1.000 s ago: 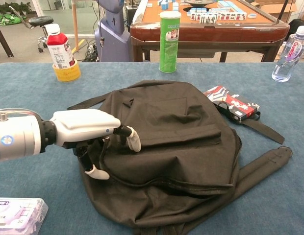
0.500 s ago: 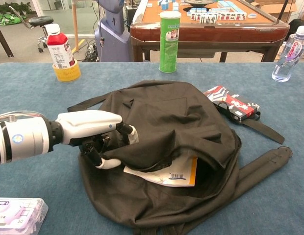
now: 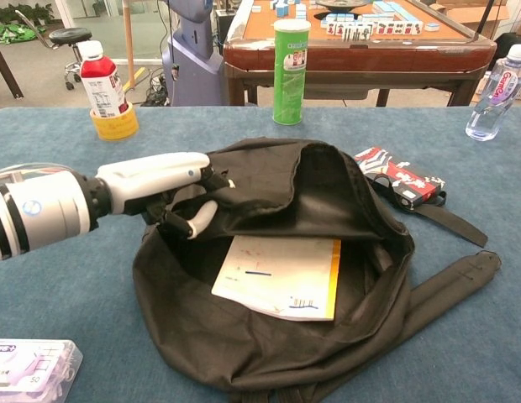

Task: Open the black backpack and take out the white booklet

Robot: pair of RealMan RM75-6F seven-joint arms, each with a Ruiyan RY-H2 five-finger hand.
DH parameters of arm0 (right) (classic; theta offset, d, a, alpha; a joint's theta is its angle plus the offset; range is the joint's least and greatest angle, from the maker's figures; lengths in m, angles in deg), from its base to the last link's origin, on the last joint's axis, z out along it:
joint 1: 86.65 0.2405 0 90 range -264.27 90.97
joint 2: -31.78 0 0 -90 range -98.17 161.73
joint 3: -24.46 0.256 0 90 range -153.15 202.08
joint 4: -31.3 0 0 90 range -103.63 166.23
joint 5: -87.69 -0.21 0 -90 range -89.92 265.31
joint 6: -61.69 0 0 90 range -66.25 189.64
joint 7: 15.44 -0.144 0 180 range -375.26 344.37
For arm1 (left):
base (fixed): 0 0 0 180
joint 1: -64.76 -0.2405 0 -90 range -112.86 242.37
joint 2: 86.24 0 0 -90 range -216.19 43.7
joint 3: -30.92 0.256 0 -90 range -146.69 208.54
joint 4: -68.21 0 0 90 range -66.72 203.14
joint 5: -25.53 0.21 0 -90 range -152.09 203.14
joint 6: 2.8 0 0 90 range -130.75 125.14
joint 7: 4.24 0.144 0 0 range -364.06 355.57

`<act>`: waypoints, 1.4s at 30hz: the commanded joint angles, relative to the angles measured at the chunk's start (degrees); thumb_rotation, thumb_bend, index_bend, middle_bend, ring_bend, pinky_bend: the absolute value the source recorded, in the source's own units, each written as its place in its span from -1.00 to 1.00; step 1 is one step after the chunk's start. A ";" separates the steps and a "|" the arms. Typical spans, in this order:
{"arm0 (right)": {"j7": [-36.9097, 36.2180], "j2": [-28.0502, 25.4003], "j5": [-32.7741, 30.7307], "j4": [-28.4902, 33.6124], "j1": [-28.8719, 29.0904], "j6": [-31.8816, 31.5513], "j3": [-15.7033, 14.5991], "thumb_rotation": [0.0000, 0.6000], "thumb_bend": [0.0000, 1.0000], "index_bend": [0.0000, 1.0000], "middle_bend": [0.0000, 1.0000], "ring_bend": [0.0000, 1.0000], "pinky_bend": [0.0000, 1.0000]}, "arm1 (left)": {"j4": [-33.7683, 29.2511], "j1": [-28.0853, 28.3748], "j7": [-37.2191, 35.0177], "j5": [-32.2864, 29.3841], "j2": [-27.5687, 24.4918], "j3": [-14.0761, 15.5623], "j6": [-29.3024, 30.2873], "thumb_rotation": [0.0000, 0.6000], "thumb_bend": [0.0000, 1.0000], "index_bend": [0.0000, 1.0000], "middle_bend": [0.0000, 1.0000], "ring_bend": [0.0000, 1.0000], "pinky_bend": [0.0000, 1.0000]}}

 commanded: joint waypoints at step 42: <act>0.19 32.55 13.53 -16.69 28.49 26.69 -5.41 1.00 -0.72 -0.14 -0.21 -0.38 -0.20 | -7.82 2.26 8.87 -30.39 1.10 -6.95 4.12 1.00 0.55 0.39 -0.06 -0.23 -0.67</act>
